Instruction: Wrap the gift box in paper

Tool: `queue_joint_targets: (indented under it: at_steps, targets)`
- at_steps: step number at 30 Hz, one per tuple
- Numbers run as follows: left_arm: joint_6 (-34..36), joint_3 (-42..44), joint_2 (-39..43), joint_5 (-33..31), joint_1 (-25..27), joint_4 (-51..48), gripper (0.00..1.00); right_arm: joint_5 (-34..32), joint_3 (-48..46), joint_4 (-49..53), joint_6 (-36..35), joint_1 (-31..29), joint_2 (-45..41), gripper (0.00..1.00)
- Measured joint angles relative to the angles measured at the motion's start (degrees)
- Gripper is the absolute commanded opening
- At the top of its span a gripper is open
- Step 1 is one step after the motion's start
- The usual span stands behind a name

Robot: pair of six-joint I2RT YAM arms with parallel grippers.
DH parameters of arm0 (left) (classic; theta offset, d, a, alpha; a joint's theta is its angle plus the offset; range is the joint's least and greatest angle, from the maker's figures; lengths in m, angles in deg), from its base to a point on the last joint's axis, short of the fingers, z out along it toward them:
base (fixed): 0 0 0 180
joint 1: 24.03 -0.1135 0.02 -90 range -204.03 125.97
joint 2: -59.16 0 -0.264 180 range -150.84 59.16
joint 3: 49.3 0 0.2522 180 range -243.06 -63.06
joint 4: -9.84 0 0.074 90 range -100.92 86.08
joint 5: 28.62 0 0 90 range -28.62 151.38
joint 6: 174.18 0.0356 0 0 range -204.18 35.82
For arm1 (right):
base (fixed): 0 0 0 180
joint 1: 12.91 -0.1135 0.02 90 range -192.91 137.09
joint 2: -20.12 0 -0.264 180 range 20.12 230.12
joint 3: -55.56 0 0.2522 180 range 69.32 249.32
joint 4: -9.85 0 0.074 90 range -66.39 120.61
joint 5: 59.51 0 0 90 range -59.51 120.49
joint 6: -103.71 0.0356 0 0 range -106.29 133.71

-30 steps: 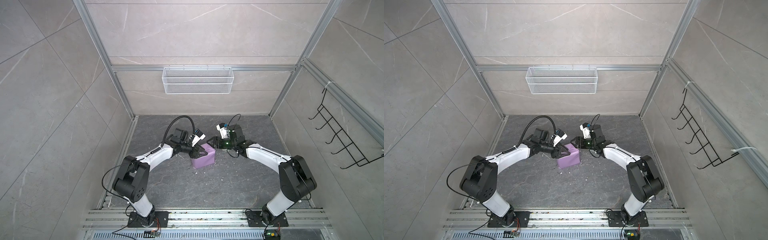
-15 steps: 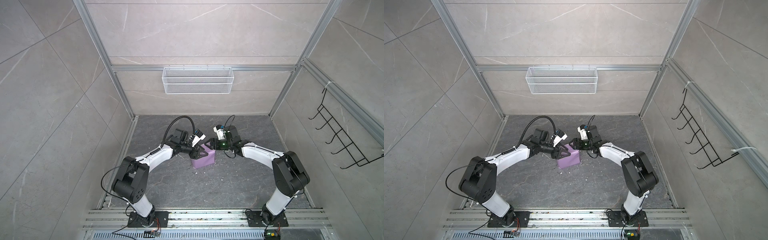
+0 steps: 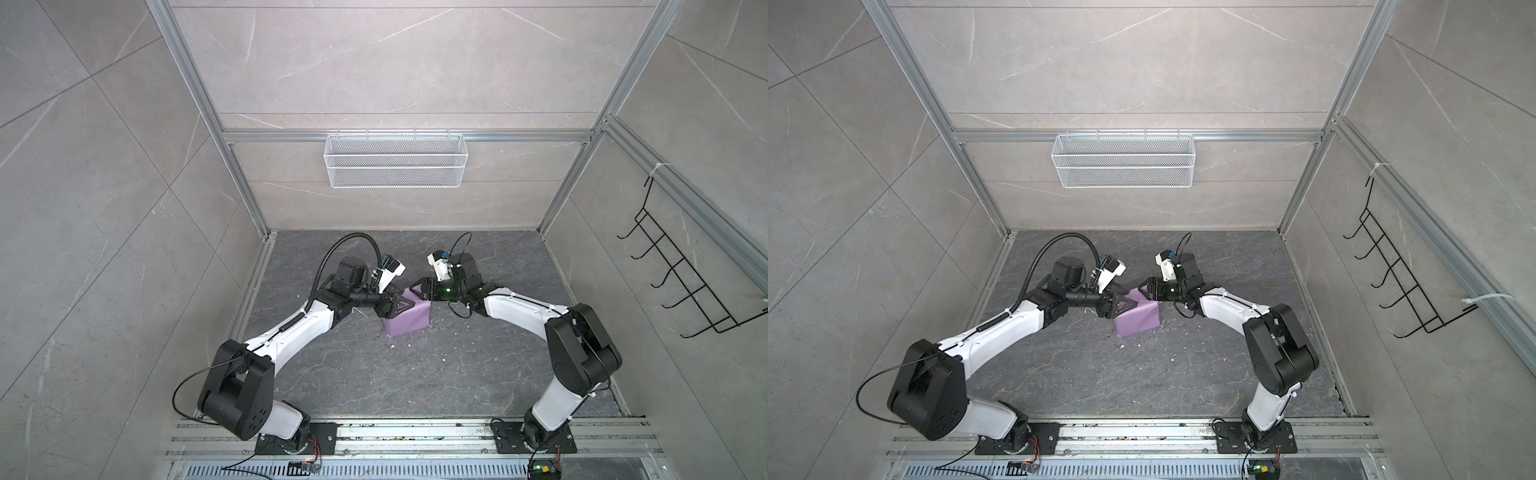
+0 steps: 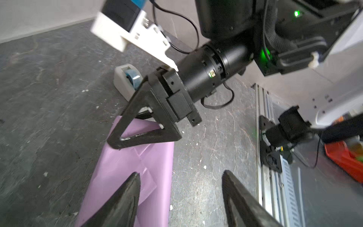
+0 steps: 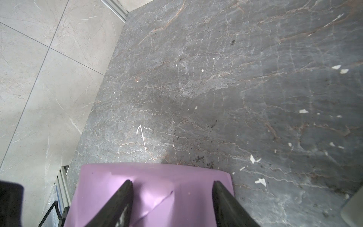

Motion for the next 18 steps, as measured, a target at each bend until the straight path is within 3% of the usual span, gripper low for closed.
queue_joint_targets:
  at_steps: [8, 18]
  targets:
    - [-5.66, -0.79, -1.38, -17.68, -1.22, -1.70, 0.86, 0.00, -0.02, -0.13, -0.02, 0.00, -0.02, 0.64]
    - [-7.65, -3.87, -9.03, -21.90, -1.44, -5.14, 0.86, -0.02, -0.07, 0.09, -0.26, 0.00, -0.22, 0.64]
